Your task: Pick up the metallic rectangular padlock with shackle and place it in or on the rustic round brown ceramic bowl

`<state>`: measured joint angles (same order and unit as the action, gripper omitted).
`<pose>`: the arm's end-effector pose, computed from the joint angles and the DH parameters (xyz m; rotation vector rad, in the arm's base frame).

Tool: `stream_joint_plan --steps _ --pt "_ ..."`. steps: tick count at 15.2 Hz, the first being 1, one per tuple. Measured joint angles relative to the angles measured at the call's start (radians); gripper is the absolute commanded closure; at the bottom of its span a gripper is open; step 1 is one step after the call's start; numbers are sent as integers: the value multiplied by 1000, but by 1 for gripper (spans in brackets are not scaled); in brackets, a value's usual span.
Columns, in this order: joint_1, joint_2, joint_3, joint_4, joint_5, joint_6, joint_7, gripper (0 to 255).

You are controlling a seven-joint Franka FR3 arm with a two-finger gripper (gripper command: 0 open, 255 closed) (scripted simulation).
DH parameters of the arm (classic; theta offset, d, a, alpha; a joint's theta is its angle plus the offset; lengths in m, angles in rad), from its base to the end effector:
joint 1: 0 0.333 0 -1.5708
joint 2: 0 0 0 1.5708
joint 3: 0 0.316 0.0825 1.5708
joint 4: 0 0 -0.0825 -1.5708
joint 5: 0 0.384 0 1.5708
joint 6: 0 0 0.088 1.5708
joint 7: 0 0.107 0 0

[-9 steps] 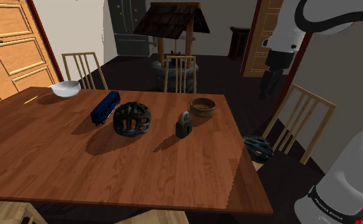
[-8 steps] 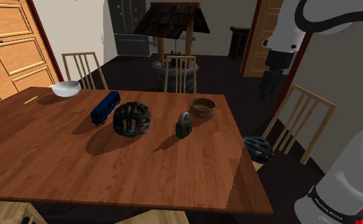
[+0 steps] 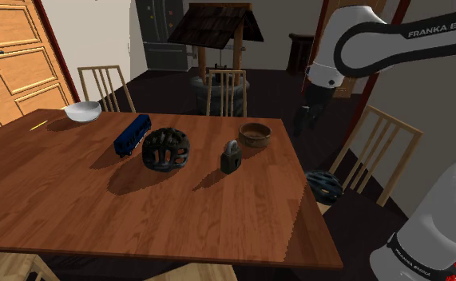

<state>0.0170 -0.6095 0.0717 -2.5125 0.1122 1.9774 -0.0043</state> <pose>0.3706 0.0418 0.4914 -3.0728 -0.0630 -0.1101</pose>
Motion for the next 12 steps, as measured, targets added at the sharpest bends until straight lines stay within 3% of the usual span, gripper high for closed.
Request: stream_joint_plan --steps 7,12 --pt "-24 209 122 14 -34 304 189 0" --pt "-75 384 200 74 -144 482 361 0"
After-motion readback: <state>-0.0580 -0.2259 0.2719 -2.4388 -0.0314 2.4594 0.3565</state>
